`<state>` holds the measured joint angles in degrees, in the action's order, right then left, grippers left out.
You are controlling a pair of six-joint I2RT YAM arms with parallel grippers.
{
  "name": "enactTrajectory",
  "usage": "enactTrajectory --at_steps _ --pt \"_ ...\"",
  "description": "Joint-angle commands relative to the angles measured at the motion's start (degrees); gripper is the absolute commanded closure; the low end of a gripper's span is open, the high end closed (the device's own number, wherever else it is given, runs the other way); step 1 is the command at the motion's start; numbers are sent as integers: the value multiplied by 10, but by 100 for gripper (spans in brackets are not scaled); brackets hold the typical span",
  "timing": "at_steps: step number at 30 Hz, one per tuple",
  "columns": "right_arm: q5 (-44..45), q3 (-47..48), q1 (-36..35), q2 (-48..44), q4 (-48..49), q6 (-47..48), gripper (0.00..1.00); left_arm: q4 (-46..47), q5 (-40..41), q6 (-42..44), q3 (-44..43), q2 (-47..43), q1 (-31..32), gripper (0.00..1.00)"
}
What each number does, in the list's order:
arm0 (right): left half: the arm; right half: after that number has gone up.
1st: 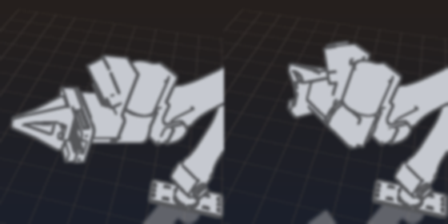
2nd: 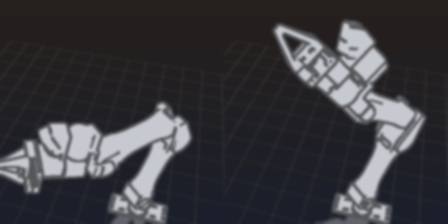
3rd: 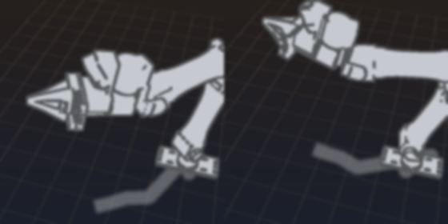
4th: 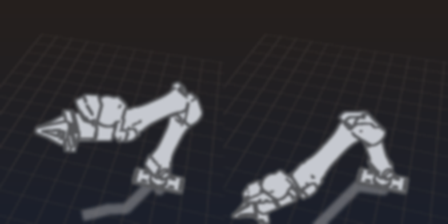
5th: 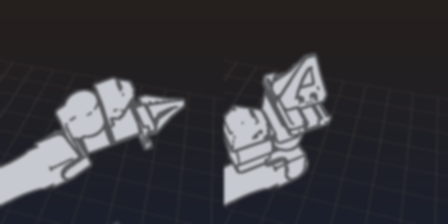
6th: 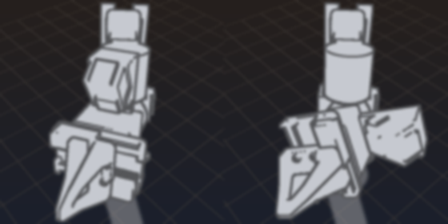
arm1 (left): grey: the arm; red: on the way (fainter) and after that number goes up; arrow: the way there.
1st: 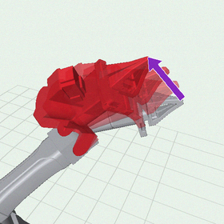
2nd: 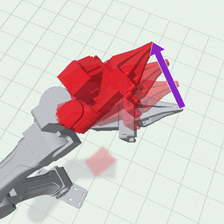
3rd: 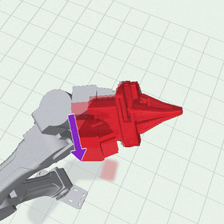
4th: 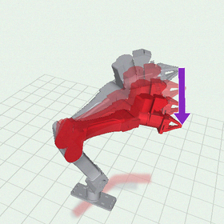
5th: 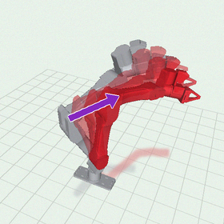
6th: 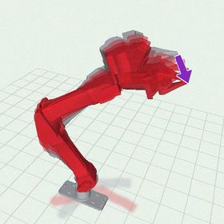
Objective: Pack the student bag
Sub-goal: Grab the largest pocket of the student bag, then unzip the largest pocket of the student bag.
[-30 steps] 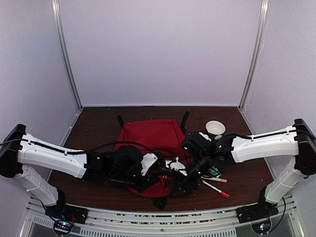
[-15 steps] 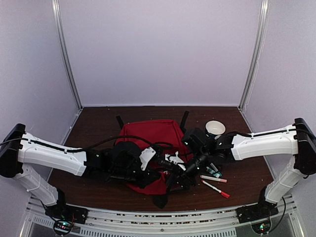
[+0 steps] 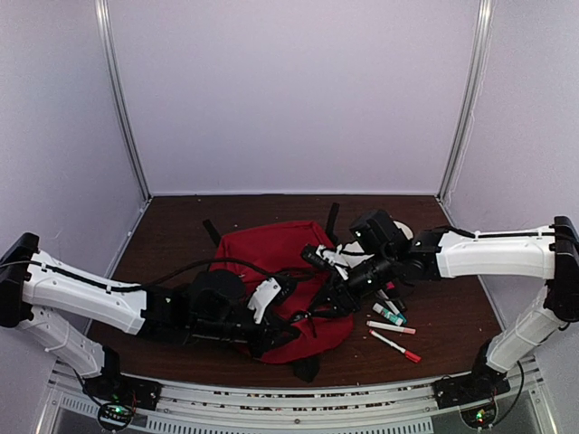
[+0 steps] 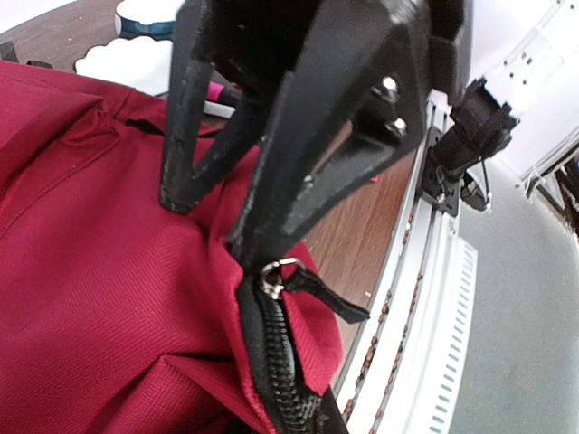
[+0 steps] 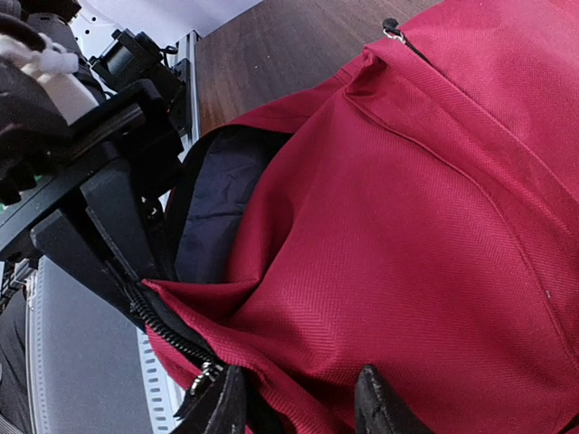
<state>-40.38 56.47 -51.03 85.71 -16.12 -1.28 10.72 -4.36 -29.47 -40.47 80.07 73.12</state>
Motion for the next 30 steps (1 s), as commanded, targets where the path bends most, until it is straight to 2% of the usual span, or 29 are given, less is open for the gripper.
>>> enactTrajectory --at_steps 1,11,15,20,24,30 --pt "-2 38 -1 -8 -40 5 59 152 -17 -45 11 -6 -7 100" --pt "-27 67 46 -70 -178 51 57 142 9 -50 20 -5 -7 100" --pt "-61 50 41 -84 -169 44 61 140 14 -47 18 -3 -7 100" --pt "-81 60 22 -55 -161 43 60 132 11 -45 8 6 -7 100" --pt "-76 84 3 -22 -168 41 55 137 16 -45 6 2 -7 100" --pt "-87 105 -3 21 -165 27 52 142 25 -45 9 -4 -7 100"
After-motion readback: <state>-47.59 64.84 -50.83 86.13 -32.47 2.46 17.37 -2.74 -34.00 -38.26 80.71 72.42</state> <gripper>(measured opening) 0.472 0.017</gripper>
